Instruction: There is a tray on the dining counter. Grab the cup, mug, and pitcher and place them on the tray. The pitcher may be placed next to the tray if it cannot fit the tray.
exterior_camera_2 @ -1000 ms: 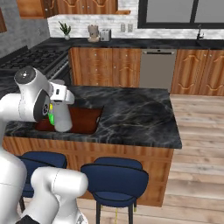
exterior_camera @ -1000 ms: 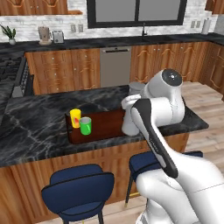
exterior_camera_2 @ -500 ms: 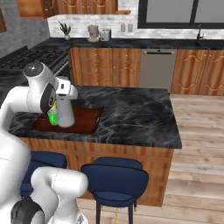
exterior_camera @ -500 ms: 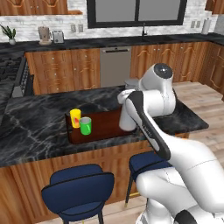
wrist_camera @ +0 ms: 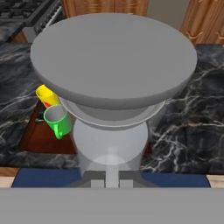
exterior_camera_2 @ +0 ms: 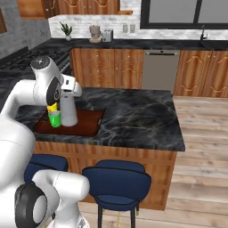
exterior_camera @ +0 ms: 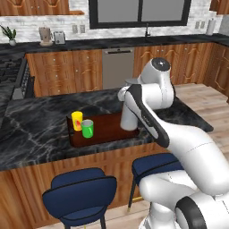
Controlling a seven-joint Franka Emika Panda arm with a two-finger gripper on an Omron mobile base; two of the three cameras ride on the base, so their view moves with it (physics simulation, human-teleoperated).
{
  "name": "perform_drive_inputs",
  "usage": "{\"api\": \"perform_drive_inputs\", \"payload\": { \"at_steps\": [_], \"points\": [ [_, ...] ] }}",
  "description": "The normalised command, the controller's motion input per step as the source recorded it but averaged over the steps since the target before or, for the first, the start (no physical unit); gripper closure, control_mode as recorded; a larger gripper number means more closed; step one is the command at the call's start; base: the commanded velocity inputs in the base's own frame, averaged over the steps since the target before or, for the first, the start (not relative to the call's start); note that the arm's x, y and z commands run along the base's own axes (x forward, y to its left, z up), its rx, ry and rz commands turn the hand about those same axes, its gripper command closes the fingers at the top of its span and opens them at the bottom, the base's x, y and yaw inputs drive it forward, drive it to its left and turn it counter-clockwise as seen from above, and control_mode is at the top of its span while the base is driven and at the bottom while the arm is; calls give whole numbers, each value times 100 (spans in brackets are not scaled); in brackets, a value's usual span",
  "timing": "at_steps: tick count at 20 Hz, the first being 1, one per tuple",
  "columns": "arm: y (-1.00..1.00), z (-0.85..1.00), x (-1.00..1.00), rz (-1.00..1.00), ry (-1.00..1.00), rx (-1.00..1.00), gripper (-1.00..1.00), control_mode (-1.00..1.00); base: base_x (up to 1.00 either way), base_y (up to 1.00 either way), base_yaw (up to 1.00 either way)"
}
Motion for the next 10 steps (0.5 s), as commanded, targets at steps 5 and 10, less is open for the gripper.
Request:
{"api": "perform_drive_inputs", "payload": {
  "at_steps": [5,10],
  "points": [
    [4,-2,0,0,-9,-2,100,-100,0,0,0],
    [5,-1,2,0,-11,0,100,-100,0,0,0]
  ]
}}
